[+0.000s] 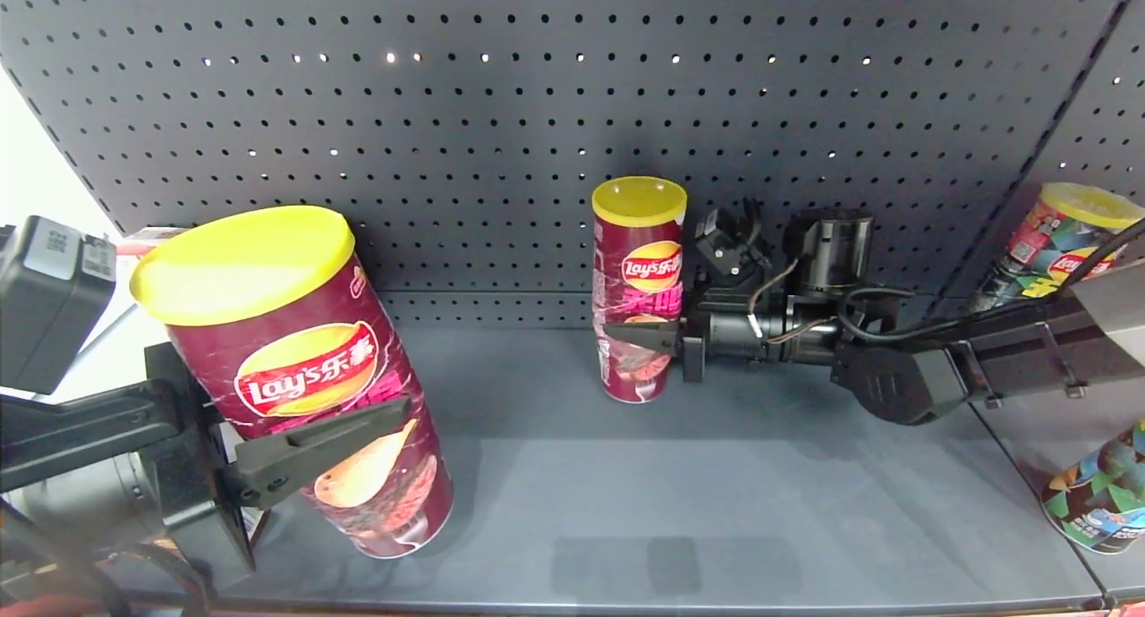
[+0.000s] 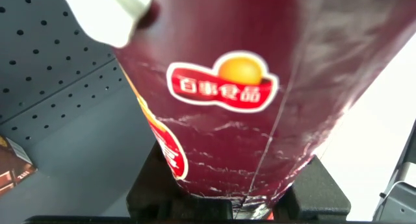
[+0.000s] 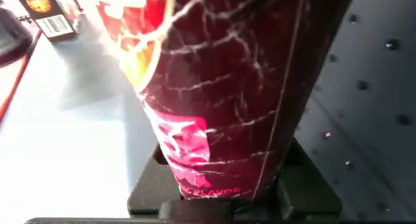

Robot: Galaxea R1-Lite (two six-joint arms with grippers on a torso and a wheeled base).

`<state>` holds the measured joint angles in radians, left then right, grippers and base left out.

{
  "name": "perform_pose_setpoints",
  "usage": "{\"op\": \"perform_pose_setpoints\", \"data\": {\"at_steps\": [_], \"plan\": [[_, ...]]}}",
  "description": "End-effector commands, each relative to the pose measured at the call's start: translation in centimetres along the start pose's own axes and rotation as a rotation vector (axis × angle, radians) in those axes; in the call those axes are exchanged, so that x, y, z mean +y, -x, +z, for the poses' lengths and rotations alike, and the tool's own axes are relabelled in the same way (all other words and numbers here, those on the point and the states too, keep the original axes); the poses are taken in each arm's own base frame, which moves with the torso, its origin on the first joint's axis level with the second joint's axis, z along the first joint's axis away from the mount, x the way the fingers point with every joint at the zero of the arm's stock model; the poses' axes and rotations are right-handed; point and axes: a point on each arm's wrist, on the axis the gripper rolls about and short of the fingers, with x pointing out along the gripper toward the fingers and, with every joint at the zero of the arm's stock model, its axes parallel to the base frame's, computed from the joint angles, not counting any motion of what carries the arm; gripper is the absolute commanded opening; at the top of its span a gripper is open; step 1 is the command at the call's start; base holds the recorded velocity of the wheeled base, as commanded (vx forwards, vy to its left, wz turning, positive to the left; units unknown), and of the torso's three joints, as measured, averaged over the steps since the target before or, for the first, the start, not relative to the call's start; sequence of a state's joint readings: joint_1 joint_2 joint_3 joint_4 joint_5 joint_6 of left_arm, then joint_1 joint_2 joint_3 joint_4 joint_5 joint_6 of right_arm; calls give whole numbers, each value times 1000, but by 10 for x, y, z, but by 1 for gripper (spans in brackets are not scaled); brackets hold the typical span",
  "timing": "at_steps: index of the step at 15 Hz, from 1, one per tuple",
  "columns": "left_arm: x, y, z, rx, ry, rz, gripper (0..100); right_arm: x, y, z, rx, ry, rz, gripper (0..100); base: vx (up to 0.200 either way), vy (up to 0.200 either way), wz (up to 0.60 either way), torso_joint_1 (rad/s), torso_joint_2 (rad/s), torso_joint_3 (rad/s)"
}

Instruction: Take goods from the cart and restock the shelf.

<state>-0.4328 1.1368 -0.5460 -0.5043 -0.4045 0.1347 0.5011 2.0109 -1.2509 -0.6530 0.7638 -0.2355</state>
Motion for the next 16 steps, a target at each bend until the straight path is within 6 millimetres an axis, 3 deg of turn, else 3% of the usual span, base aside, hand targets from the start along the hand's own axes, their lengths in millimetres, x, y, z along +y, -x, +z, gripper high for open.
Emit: {"op": "perform_pose_setpoints", "data": {"at_steps": [1,5,9,12,16], "plan": [[0,0,1,-5,-2,0,0,28,12,26,-30,4,16,0,0,0,0,0,0,0],[0,0,1,-7,-4,2,0,75,24,30,-63,2,-37,0,0,0,0,0,0,0],[0,2,4,-20,-9,5,0,110,42,7,-69,-25,-44,0,0,0,0,0,0,0],[0,2,4,-20,-9,5,0,128,47,-14,-52,-41,-44,0,0,0,0,0,0,0],[0,2,5,-21,-10,7,0,134,46,-27,-19,-59,-32,0,0,0,0,0,0,0]]}}
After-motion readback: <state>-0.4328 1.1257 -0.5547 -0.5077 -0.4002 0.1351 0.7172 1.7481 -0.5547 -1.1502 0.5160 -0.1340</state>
